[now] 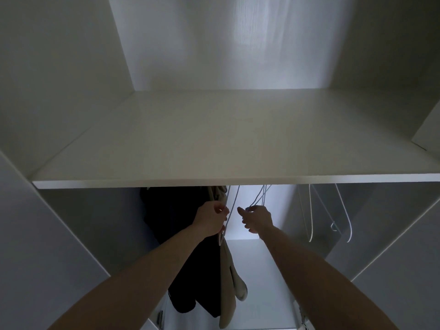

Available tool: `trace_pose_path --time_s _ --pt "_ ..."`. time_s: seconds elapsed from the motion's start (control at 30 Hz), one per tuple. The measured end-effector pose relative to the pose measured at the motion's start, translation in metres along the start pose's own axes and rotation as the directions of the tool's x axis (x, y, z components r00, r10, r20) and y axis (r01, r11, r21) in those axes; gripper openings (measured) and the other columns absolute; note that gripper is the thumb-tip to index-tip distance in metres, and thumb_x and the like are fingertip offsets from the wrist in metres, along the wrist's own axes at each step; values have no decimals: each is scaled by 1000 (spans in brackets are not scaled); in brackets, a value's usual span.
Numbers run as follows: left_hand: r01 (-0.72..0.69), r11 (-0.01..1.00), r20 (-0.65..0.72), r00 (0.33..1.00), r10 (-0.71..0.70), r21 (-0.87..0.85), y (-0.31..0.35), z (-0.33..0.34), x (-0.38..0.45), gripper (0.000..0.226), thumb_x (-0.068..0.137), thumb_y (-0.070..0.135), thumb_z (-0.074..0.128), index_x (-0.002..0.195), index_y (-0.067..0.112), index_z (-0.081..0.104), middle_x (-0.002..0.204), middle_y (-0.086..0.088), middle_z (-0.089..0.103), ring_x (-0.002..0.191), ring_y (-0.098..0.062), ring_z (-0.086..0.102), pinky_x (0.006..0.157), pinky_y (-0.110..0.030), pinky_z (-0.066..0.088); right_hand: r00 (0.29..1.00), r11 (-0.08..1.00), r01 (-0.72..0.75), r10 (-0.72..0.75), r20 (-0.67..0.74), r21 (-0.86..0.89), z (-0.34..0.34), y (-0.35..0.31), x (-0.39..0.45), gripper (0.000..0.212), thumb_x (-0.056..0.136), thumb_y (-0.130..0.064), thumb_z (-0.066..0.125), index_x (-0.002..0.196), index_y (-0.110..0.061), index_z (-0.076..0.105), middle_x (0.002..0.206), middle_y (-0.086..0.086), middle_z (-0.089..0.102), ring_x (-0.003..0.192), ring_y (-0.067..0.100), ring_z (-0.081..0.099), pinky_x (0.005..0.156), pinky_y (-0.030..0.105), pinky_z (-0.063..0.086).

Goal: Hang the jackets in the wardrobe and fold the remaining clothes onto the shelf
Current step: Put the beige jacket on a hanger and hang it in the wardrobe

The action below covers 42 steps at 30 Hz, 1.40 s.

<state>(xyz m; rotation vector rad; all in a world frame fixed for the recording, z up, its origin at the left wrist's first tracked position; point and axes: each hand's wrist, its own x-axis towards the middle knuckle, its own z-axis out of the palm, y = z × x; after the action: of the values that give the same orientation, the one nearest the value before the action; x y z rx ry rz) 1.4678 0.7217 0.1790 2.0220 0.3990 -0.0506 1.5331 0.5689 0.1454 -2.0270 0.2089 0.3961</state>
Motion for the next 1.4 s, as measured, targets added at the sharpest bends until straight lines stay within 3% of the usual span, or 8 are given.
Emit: trace_pose_path --time_s 0.13,0.4,0.53,0.6,0.73,0.87,1.1,1.4 --pt "-13 995 24 1000 16 -95 3 -1 -3 15 101 22 61 90 13 66 75 -3 67 42 -11 61 45 -20 48 991 995 -56 46 -125 -78 -3 3 10 19 92 -15 64 74 -11 68 70 7 73 62 21 74 70 36 65" --pt "46 961 148 989 -5 -272 -16 22 -51 12 99 23 65 94 13 67 87 -11 69 50 -20 68 52 -25 54 952 984 -68 14 -306 -167 -47 29 -12 23 96 -32 63 86 -14 73 63 1 69 45 19 69 58 27 60" --pt "98 959 210 977 -42 -266 -25 34 -109 19 100 22 64 100 3 66 84 -10 69 47 -17 63 51 -27 53 964 963 -46 -27 -266 -266 -70 49 -38 25 90 -31 69 111 -18 71 97 5 76 85 25 75 86 30 58" --pt "107 964 233 971 -49 -244 -27 34 -143 23 101 22 62 96 0 64 71 -2 67 43 -15 59 49 -27 51 966 961 -26 -47 -255 -276 -78 65 -58 33 88 -26 71 120 -19 69 105 5 74 102 26 70 84 26 50" --pt "93 984 307 951 -42 -154 -41 29 -203 25 104 24 58 87 5 62 50 6 58 40 -12 52 44 -25 47 979 992 -44 19 -201 -121 -81 109 -117 27 86 -16 74 113 -14 70 75 1 64 67 23 67 69 31 58" --pt "76 997 406 911 -69 -3 -70 30 -242 24 104 31 56 99 9 66 59 7 64 46 -12 55 46 -25 46 984 990 -135 140 -114 51 -79 157 -193 22 89 -8 72 111 -8 69 76 9 65 48 14 57 40 20 46" --pt "-45 959 648 746 -154 280 -116 45 -268 29 98 38 58 89 13 71 73 6 68 53 -8 56 48 -23 43 951 943 -230 270 -150 239 -71 226 -335 15 93 -13 68 108 -14 70 98 9 69 65 18 64 56 31 58" --pt "-541 784 909 410 -71 305 -118 98 -318 35 99 33 59 67 18 61 57 10 62 47 -2 48 56 -22 39 732 773 -314 567 -377 552 -30 282 -521 14 95 -14 66 109 -15 69 100 5 68 68 16 65 57 27 57"
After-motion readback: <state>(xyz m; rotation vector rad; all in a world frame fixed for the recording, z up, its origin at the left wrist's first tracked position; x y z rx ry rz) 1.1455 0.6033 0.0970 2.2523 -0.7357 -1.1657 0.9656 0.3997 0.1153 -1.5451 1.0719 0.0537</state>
